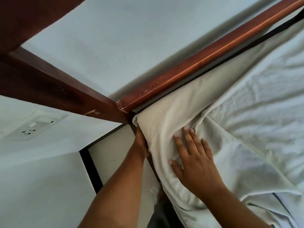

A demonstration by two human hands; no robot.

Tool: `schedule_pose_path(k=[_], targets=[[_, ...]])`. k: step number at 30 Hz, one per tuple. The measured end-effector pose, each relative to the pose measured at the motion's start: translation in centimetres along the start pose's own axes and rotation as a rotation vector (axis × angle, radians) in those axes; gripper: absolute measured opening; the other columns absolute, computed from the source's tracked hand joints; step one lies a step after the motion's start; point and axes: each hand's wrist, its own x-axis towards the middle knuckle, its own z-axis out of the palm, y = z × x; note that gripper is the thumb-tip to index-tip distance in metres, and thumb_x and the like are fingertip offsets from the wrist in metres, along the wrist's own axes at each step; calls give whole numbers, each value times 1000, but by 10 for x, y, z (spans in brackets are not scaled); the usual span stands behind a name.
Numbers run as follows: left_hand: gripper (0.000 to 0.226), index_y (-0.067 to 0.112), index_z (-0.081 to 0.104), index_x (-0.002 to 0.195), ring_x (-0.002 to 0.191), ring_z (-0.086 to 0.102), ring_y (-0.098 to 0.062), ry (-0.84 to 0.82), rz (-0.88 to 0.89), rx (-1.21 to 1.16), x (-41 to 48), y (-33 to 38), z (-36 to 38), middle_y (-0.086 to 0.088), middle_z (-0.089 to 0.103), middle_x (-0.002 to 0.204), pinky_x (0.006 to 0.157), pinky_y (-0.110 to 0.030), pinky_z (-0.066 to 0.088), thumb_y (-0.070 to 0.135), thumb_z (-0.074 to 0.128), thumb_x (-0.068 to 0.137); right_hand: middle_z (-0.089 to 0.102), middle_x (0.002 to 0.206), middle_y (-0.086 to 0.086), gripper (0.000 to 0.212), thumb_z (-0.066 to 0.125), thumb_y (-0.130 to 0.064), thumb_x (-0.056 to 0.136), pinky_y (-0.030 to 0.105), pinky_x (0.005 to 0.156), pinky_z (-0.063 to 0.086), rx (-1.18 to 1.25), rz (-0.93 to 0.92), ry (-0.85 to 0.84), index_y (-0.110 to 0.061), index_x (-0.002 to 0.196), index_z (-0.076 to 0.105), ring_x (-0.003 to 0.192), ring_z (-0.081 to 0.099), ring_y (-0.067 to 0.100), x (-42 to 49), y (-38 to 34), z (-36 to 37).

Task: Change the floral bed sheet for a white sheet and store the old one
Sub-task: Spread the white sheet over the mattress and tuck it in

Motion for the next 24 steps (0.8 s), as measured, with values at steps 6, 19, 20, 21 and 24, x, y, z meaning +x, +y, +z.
schedule_pose_path(k=[6, 19, 20, 21, 24], targets=[[52, 9, 78, 85, 69, 72, -21, 76, 2, 120, 5, 4, 5, -9, 75, 81, 62, -30, 59, 40, 41, 106, 21, 168, 13, 71, 42, -60, 97, 55, 118, 30, 44, 47, 226, -19, 155, 42, 154, 24, 32, -33, -9, 14], [51, 16, 55, 128, 113, 54, -30, 239, -69, 90, 32, 12, 10, -9, 55, 134, 99, -42, 44, 58, 44, 100, 26, 164, 20, 73, 40, -61, 95, 57, 113, 38, -84, 170, 57, -19, 155, 39, 150, 32, 37, -56, 35, 52], [47, 20, 53, 128, 112, 54, -29, 241, -36, 56, 31, 14, 3, -8, 55, 133, 99, -42, 43, 56, 43, 101, 28, 163, 21, 73, 39, -61, 95, 58, 112, 39, -77, 187, 58, -18, 154, 41, 148, 34, 39, -62, 37, 56], [45, 22, 53, 128, 112, 55, -28, 237, -2, 20, 27, 17, -3, -8, 58, 130, 100, -43, 43, 56, 43, 100, 29, 162, 23, 73, 39, -61, 95, 59, 111, 40, -83, 188, 44, -17, 153, 42, 147, 36, 41, -64, 42, 60], [48, 28, 57, 127, 115, 60, -30, 249, 56, 18, 7, 12, -9, -5, 63, 129, 100, -46, 48, 63, 47, 95, 31, 161, 24, 74, 38, -62, 94, 61, 111, 39, -86, 280, 34, -15, 151, 46, 146, 35, 43, -90, 62, 60]])
